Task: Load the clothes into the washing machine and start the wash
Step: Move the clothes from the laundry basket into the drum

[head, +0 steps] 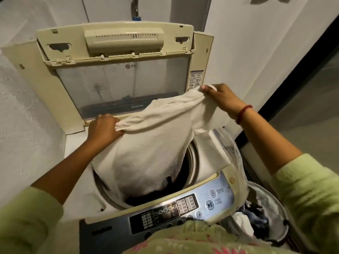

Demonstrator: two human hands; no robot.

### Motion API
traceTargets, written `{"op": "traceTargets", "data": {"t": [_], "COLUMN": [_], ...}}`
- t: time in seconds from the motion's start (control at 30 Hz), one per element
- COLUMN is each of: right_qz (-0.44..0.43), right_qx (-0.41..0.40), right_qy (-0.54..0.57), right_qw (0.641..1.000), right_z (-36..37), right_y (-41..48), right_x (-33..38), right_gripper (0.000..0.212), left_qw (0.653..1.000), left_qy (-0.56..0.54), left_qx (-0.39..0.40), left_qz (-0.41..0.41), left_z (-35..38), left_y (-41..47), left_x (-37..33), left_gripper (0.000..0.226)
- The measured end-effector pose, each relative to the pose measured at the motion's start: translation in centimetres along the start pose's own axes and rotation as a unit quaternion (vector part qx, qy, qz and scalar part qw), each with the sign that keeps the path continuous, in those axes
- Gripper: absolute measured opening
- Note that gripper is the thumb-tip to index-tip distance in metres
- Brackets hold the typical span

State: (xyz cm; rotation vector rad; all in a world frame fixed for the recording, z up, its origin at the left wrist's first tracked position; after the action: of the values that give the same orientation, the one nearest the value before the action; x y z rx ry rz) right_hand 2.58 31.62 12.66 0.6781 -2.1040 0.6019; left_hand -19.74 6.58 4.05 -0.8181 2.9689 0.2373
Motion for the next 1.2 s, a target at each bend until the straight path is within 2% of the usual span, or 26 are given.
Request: {"op": "traceTargets", "data": {"t": [0.07,0.13,0.2,0.27,0.3,0.33,0.37,0.4,0.43,0.47,0.53,0.57,0.6,0.63,0.7,0.77,0.87,0.93,0.97,1.0,1.1,1.2], "right_qz": [0.034,0.017,-0.05,-0.114,-0.124,-0.11,-0.074,-0.024,0.029,0.076,0.123,0.135,0.145,0.149,0.159,0.178,0.136,0.12,0.118,0.114,0.089,0.08], "right_qx": [-0.039,-0.124,-0.188,-0.157,-0.116,-0.063,-0.007,0.054,0.121,0.19,0.309,0.358,0.399,0.427,0.453,0.437,0.332,0.287,0.271,0.26,0.218,0.125], "right_qy": [0.093,0.19,0.28,0.313,0.3,0.269,0.214,0.139,0.058,-0.041,-0.243,-0.313,-0.351,-0.363,-0.335,-0.242,-0.155,-0.09,-0.051,-0.006,0.105,0.195], "right_qw": [0.994,0.974,0.94,0.93,0.939,0.955,0.974,0.989,0.99,0.978,0.911,0.869,0.835,0.815,0.811,0.848,0.92,0.946,0.954,0.959,0.966,0.969], "right_z": [1.9,2.2,1.5,1.3,1.8,2.8,4.0,5.6,7.4,9.2,12.4,13.8,14.9,15.8,16.7,16.6,14.7,13.1,12.1,11.0,6.4,-0.1], "right_y": [1.9,2.3,1.5,-0.1,-0.8,-1.4,-1.8,-2.1,-2.5,-2.8,-3.4,-3.8,-4.4,-4.6,-4.7,-4.3,-3.1,-3.1,-3.3,-3.6,-5.5,-8.0], "right_x": [-0.1,1.3,2.9,3.2,2.7,1.7,0.2,-1.6,-3.2,-5.0,-8.4,-9.9,-10.9,-12.0,-12.9,-12.8,-12.0,-11.3,-11.0,-10.9,-11.0,-13.0], "right_gripper": [0.035,0.031,0.029,0.03,0.031,0.033,0.035,0.039,0.045,0.054,0.062,0.057,0.052,0.047,0.035,0.025,0.019,0.027,0.027,0.026,0.02,0.018], "left_qw": [0.998,0.989,0.971,0.957,0.959,0.968,0.978,0.977,0.958,0.922,0.839,0.809,0.794,0.787,0.78,0.794,0.865,0.889,0.896,0.897,0.876,0.828], "left_qy": [-0.026,-0.055,-0.058,-0.09,-0.115,-0.14,-0.165,-0.172,-0.165,-0.157,-0.119,-0.089,-0.071,-0.082,-0.155,-0.205,-0.258,-0.322,-0.35,-0.377,-0.457,-0.536], "left_qx": [-0.009,-0.113,-0.227,-0.274,-0.251,-0.186,-0.077,0.066,0.215,0.345,0.527,0.577,0.6,0.609,0.606,0.573,0.427,0.317,0.263,0.217,0.112,0.05], "left_qz": [-0.048,-0.077,-0.055,0.014,0.057,0.09,0.104,0.103,0.095,0.082,0.066,0.07,0.067,0.047,-0.008,-0.008,0.053,0.071,0.073,0.076,0.109,0.157], "left_z": [-0.3,-1.9,-3.0,-2.3,-1.2,0.4,2.5,5.0,7.9,10.6,15.1,16.5,17.6,18.3,19.0,18.9,18.0,16.6,15.6,14.7,10.3,6.5], "left_y": [1.3,2.3,1.9,0.3,-0.7,-1.7,-2.8,-4.2,-5.6,-7.1,-9.4,-10.1,-10.3,-10.3,-9.9,-8.9,-6.3,-4.8,-4.0,-3.3,-1.5,0.1], "left_x": [0.1,0.4,0.7,0.2,-0.4,-1.3,-2.2,-3.0,-3.5,-3.5,-3.0,-2.7,-2.4,-2.4,-2.9,-3.5,-4.5,-5.6,-6.6,-7.8,-13.7,-21.0], "left_gripper": [0.043,0.043,0.034,0.032,0.036,0.037,0.035,0.032,0.032,0.035,0.041,0.044,0.044,0.042,0.036,0.032,0.02,0.007,0.017,0.021,0.01,0.006]}}
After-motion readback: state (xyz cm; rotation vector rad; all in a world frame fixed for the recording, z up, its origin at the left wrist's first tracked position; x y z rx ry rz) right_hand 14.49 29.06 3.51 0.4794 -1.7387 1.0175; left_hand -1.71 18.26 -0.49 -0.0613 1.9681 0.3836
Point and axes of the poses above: each hand's wrist, its own y-axis towards the middle knuckle, its own z-axis out of the palm, x = y × z, the point moved 3 cm from there along y, towards the middle knuckle, and after that the axes turned 12 degrees about z, right-handed, at the moved point
